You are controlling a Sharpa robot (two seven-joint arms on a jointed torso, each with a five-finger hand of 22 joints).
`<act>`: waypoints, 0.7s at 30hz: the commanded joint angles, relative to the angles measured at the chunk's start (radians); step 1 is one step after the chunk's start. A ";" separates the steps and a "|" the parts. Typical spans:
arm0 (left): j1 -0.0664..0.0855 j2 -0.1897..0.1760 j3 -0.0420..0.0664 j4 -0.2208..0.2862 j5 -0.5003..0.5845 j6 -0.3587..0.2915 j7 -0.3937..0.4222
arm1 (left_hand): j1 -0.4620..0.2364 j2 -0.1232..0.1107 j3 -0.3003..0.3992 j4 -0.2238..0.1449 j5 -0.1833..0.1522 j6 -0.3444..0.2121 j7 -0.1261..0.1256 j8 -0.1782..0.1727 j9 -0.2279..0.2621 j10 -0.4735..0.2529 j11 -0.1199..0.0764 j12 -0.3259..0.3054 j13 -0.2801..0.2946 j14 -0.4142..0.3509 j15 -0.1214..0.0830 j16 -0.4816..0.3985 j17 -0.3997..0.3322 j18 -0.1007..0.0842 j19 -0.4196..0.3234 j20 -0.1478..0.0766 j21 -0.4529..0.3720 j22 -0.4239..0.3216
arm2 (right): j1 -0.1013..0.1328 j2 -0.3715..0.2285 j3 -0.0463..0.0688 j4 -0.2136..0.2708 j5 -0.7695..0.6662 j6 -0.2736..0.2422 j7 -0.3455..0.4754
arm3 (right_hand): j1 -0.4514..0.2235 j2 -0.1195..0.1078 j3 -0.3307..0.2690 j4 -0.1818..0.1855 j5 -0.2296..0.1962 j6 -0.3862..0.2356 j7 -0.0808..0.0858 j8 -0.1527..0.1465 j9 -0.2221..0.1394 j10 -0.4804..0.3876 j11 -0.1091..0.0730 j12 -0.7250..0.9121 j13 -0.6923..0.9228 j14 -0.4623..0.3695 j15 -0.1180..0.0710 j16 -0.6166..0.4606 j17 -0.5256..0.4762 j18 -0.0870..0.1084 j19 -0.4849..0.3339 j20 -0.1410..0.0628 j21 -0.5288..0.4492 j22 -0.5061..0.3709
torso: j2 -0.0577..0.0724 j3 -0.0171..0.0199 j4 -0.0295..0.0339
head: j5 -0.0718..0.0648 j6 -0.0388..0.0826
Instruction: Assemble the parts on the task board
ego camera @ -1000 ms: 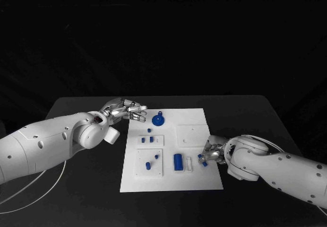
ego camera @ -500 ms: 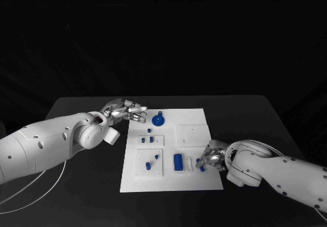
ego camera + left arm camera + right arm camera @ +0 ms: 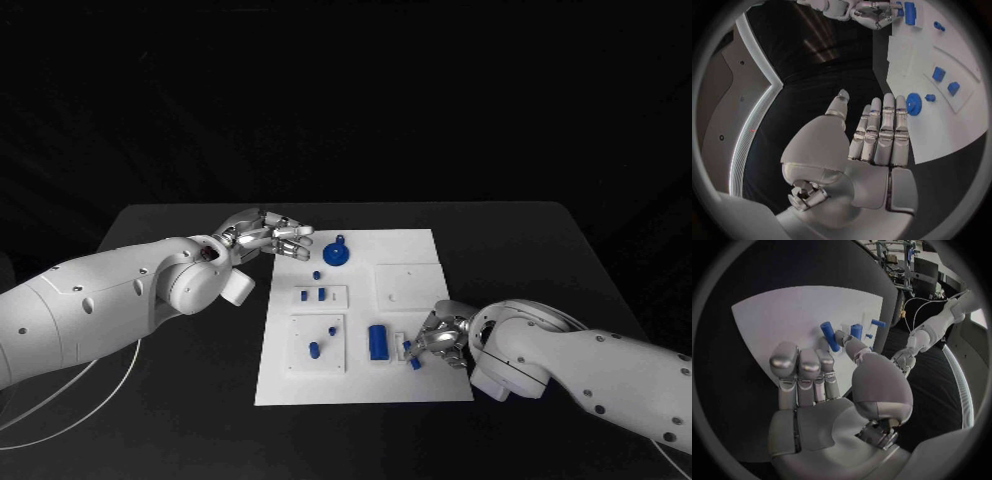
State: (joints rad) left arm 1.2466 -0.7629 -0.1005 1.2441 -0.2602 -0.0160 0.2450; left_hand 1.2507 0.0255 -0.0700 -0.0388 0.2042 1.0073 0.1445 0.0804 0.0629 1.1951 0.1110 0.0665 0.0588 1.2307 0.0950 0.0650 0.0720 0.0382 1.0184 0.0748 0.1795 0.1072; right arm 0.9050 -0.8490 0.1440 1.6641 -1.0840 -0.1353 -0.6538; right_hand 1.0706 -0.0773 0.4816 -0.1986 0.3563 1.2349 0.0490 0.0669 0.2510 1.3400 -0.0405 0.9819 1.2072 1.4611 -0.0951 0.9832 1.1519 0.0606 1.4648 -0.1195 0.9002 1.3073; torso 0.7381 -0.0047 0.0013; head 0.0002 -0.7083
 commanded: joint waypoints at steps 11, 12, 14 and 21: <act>0.001 0.000 0.000 0.003 -0.007 0.020 -0.004 | 0.007 -0.008 0.002 0.006 -0.007 -0.004 -0.002 0.004 0.001 -0.012 0.001 -0.002 0.001 -0.008 0.004 0.002 0.001 -0.009 -0.004 0.007 0.001 -0.002 | -0.004 0.013 -0.006 -0.007 0.019 -0.026 -0.017 | 0.026 0.029 -0.015 0.006 -0.011 0.011 -0.003 -0.003 -0.171 0.001 -0.005 -0.002 -0.005 0.001 -0.005 -0.002 -0.002 -0.002 0.041 -0.002 -0.006 0.112 | 0.000 0.0008 -0.0007 | 0.004 -0.001; 0.001 0.000 0.000 0.003 -0.007 0.020 -0.004 | 0.007 -0.008 0.002 0.006 -0.007 -0.004 -0.002 0.004 0.001 -0.012 0.001 -0.002 0.001 -0.008 0.004 0.002 0.001 -0.009 -0.004 0.007 0.001 -0.002 | -0.004 0.014 -0.006 -0.008 0.019 -0.027 -0.017 | 0.026 0.029 -0.015 0.006 -0.011 0.011 -0.003 -0.003 -0.171 0.001 -0.005 -0.002 -0.005 0.001 -0.005 -0.002 -0.002 -0.002 0.041 -0.002 -0.006 0.112 | 0.000 0.0008 -0.0007 | 0.004 -0.001; 0.001 0.000 0.000 0.003 -0.007 0.020 -0.004 | 0.006 -0.008 0.002 0.006 -0.007 -0.006 -0.002 0.003 0.001 -0.014 0.001 -0.003 0.001 -0.009 0.005 0.002 0.001 -0.008 -0.004 0.008 0.001 -0.002 | -0.004 0.015 -0.005 -0.007 0.018 -0.028 -0.017 | 0.026 0.029 -0.019 0.008 -0.012 0.013 -0.004 -0.003 -0.170 0.002 -0.006 -0.003 -0.007 0.001 -0.006 -0.002 -0.002 -0.002 0.041 -0.002 -0.006 0.112 | 0.000 0.0008 -0.0004 | 0.005 -0.001; 0.001 -0.001 0.000 0.003 -0.007 0.020 -0.005 | 0.007 -0.009 0.002 0.007 -0.006 -0.006 -0.001 0.003 0.001 -0.024 0.004 -0.003 0.001 -0.008 0.005 0.002 0.001 -0.008 -0.004 0.008 0.001 -0.002 | -0.004 0.021 -0.001 -0.007 0.012 -0.033 -0.016 | 0.026 0.028 -0.024 0.011 -0.015 0.016 -0.006 -0.002 -0.170 0.005 -0.007 -0.003 -0.008 0.001 -0.007 -0.002 -0.003 -0.003 0.042 -0.003 -0.007 0.112 | 0.000 0.0004 0.0006 | 0.005 -0.002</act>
State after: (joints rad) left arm 1.2466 -0.7642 -0.1010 1.2441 -0.2649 -0.0113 0.2375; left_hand 1.2545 0.0217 -0.0676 -0.0365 0.2042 1.0073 0.1445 0.0804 0.0629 1.1790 0.1133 0.0665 0.0587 1.2273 0.0985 0.0650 0.0720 0.0382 1.0148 0.0785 0.1795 0.1063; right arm 0.9070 -0.8334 0.1475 1.6615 -1.0633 -0.1625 -0.6631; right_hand 1.0904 -0.0577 0.4624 -0.1875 0.3445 1.2426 0.0413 0.0664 0.0747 1.3421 -0.0409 0.9820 1.1999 1.4611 -0.0946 0.9833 1.1498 0.0605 1.4648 -0.1195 0.9002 1.3075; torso 0.7384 -0.0039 0.0014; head 0.0051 -0.7101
